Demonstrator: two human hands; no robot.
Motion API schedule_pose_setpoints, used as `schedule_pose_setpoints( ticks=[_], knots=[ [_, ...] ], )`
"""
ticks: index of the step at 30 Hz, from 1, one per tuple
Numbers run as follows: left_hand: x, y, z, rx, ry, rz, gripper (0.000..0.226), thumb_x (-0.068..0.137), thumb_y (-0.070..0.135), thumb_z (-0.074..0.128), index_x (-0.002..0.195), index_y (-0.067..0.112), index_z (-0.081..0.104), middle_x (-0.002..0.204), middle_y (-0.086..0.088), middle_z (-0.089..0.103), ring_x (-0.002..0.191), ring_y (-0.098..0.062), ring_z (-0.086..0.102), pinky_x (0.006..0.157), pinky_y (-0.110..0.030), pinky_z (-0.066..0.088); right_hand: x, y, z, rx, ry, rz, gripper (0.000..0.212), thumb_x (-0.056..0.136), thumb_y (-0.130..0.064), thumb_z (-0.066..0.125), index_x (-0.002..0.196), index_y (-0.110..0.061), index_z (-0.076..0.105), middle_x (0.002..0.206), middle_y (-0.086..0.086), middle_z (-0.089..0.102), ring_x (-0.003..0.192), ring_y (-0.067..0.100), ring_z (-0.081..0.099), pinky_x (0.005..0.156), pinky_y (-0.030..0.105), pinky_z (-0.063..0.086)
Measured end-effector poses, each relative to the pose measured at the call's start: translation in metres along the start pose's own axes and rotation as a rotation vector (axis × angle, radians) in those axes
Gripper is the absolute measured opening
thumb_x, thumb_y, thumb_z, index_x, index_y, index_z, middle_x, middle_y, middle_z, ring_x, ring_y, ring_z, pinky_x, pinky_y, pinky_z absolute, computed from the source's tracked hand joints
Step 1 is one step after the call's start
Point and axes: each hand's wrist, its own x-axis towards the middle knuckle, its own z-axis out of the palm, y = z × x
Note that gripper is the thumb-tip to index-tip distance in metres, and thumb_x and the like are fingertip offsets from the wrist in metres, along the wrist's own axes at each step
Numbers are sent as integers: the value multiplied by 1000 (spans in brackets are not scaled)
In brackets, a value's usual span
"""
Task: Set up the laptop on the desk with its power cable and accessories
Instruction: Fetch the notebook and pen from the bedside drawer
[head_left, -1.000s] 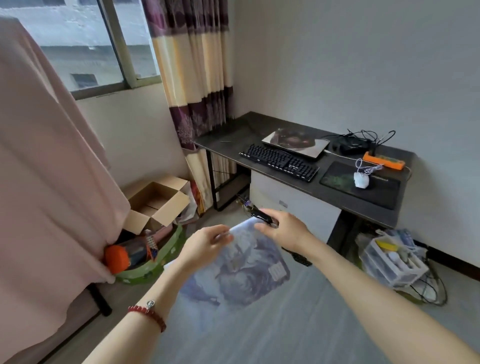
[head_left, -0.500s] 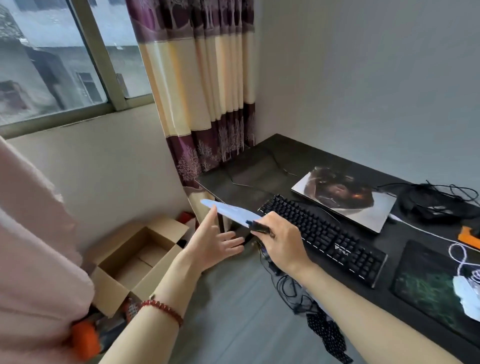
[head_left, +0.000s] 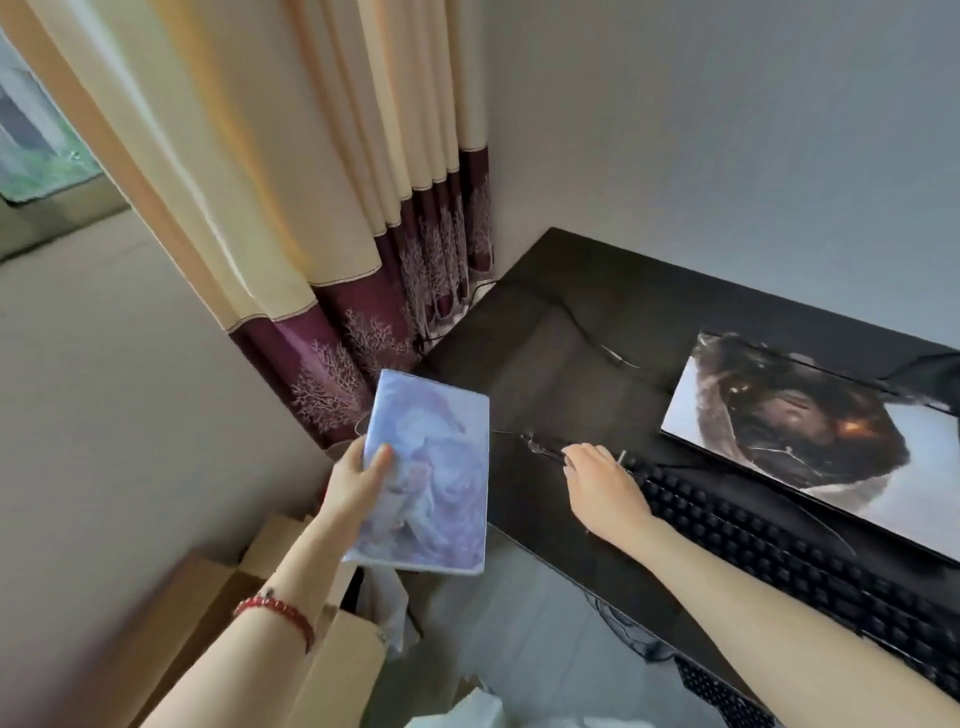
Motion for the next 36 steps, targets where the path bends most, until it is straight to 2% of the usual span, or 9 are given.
schedule_pose_setpoints(
  ticks=[3, 6, 9, 13, 19, 24, 28, 33, 36],
  knots=[
    [61, -7, -5, 172, 40, -15, 17, 91, 29, 50, 93, 17, 63, 90, -9, 67, 87, -30, 62, 82, -42, 49, 49, 2, 33, -120, -59, 12, 19, 95, -11, 38, 110, -12, 51, 112, 4, 52, 110, 23, 43, 82, 32, 39],
    [102, -20, -5, 195, 37, -73, 20, 89, 32, 52, 93, 18, 66, 87, -6, 68, 85, -26, 63, 81, -42, 50, 89, 2, 60, -218, -111, -36, 26, 94, -20, 45, 119, -15, 50, 115, 4, 51, 109, 24, 45, 85, 35, 43],
    [127, -28, -5, 161, 22, -103, 19, 88, 35, 56, 92, 21, 68, 81, 0, 68, 78, -19, 62, 72, -37, 51, 120, 3, 83, -284, -188, -50, 32, 92, -31, 50, 121, -17, 48, 119, 3, 48, 111, 24, 44, 87, 36, 44],
    [160, -32, 6, 154, 0, -139, 20, 87, 39, 58, 91, 22, 68, 70, 8, 64, 64, -8, 58, 55, -23, 47, 162, 16, 100, -290, -189, -55, 23, 96, -31, 41, 111, -16, 48, 111, 3, 54, 106, 22, 49, 79, 34, 44],
    [197, -15, 48, 158, -125, -113, 16, 90, 30, 57, 88, 18, 68, 74, 3, 66, 73, -14, 59, 74, -35, 49, 228, 57, 70, -212, -27, 285, 21, 92, -23, 48, 107, -9, 51, 106, 10, 61, 99, 30, 58, 68, 37, 46],
    [231, -1, 95, 248, -222, -51, 10, 90, 28, 57, 87, 27, 66, 72, 5, 65, 74, -18, 60, 65, -29, 46, 267, 96, 46, -124, 82, 581, 20, 90, -17, 50, 106, -6, 52, 106, 16, 62, 98, 38, 59, 70, 40, 47],
    [249, -2, 109, 554, -214, 35, 31, 91, 37, 51, 116, 21, 61, 106, -8, 69, 101, -32, 61, 81, -36, 47, 272, 100, 36, -67, 94, 655, 28, 91, -19, 50, 115, -5, 54, 116, 17, 51, 106, 36, 51, 73, 43, 47],
    [250, -6, 106, 792, -201, 240, 38, 91, 39, 49, 120, 15, 55, 111, -13, 64, 95, -36, 62, 74, -40, 48, 233, 59, 40, 21, 288, 524, 29, 92, -12, 49, 118, -2, 57, 110, 17, 51, 101, 32, 51, 75, 43, 49],
    [244, -12, 99, 868, -198, 249, 44, 92, 39, 48, 126, 11, 49, 118, -15, 56, 98, -37, 59, 74, -42, 48, 197, 21, 58, 87, 289, 516, 22, 89, -12, 52, 108, -4, 61, 98, 13, 56, 93, 28, 54, 69, 36, 50]
  ],
)
